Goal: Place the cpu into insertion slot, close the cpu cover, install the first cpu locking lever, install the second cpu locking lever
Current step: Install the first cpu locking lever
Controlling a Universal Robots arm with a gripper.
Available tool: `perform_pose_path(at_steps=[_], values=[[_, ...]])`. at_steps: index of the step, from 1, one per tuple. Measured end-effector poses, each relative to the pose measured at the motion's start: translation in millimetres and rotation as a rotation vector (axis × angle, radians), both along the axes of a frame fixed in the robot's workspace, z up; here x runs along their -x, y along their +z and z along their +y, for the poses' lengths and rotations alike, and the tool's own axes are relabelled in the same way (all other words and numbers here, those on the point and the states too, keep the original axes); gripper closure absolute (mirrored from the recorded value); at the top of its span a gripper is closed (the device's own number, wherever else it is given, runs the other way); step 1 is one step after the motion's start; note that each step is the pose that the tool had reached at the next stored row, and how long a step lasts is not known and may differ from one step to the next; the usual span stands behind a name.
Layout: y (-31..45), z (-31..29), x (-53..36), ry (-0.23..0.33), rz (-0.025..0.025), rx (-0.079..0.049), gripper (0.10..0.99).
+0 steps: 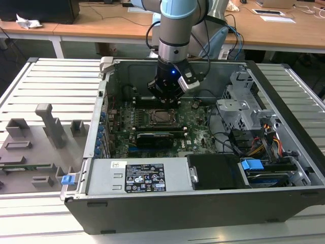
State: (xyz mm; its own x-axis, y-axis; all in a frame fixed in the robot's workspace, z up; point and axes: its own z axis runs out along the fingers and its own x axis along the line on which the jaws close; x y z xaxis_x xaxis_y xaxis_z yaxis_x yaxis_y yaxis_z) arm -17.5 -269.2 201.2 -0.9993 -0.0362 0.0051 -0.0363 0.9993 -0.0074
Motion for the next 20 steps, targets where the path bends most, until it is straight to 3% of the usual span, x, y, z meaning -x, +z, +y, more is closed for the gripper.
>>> perform_pose_path(at_steps=[3,7,15,20], values=[[-0.2,0.0,-0.1,0.000,-0.0003,-0.003,0.980],[-0.3,0.1,-0.2,0.000,-0.0003,-0.018,0.980],[9.8,0.1,-0.2,0.000,-0.0003,-0.017,0.980],[10.0,-2.4,-0.2,0.000,-0.0004,-0.017,0.980]])
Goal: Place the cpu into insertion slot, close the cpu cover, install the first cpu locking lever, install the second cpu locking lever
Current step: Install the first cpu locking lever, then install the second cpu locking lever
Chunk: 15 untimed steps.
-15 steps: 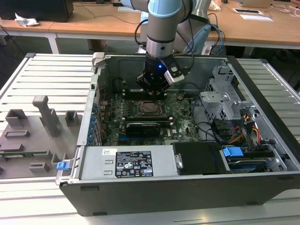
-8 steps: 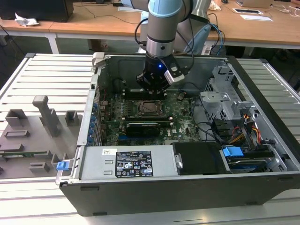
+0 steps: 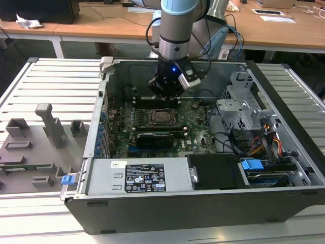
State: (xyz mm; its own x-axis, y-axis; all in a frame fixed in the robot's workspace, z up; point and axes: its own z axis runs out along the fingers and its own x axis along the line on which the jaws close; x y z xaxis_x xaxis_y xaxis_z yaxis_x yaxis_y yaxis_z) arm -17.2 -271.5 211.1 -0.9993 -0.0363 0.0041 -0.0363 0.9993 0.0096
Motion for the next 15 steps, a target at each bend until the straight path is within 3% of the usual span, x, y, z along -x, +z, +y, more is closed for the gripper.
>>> perform_pose_path(at_steps=[15], values=[[0.0,-4.4,0.0,0.000,0.0000,0.000,0.980]])
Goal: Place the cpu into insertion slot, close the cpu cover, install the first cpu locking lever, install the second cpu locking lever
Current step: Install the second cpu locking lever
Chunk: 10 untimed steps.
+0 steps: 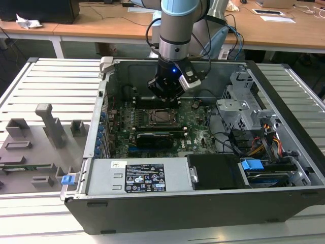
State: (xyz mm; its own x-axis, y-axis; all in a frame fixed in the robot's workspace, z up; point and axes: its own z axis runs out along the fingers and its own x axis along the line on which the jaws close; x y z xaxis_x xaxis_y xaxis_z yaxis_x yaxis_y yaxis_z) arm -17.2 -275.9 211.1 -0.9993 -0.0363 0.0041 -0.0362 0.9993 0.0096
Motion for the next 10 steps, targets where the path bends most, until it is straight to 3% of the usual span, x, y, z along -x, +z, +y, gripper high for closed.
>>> perform_pose_path(at_steps=[10], values=[[0.0,-5.3,0.0,0.000,0.0000,0.000,0.980]])
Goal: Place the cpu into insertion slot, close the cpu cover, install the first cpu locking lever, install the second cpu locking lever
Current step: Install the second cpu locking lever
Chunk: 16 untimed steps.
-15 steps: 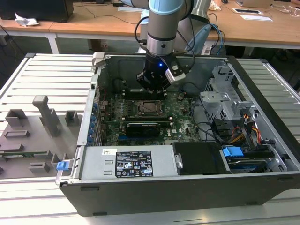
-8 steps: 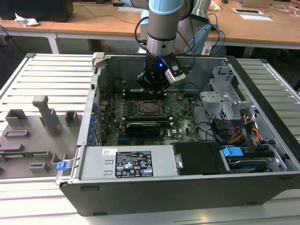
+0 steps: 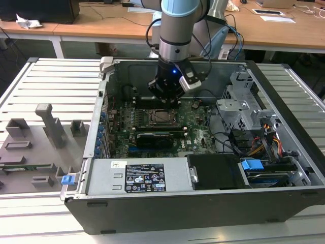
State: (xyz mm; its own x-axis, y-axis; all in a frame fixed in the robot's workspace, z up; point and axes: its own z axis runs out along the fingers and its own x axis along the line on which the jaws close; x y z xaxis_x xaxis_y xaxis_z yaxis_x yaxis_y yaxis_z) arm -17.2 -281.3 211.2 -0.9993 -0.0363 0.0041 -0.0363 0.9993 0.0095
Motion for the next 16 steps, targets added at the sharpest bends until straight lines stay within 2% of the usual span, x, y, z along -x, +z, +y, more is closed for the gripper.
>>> perform_pose_path(at_steps=[6,9,14,16], values=[[0.0,-2.3,0.0,0.000,0.0000,0.000,0.980],[6.2,-2.4,0.0,0.000,0.0000,0.000,0.980],[21.4,-2.3,0.0,0.000,0.0000,0.001,0.980],[23.9,-2.3,0.0,0.000,0.0000,0.002,0.980]])
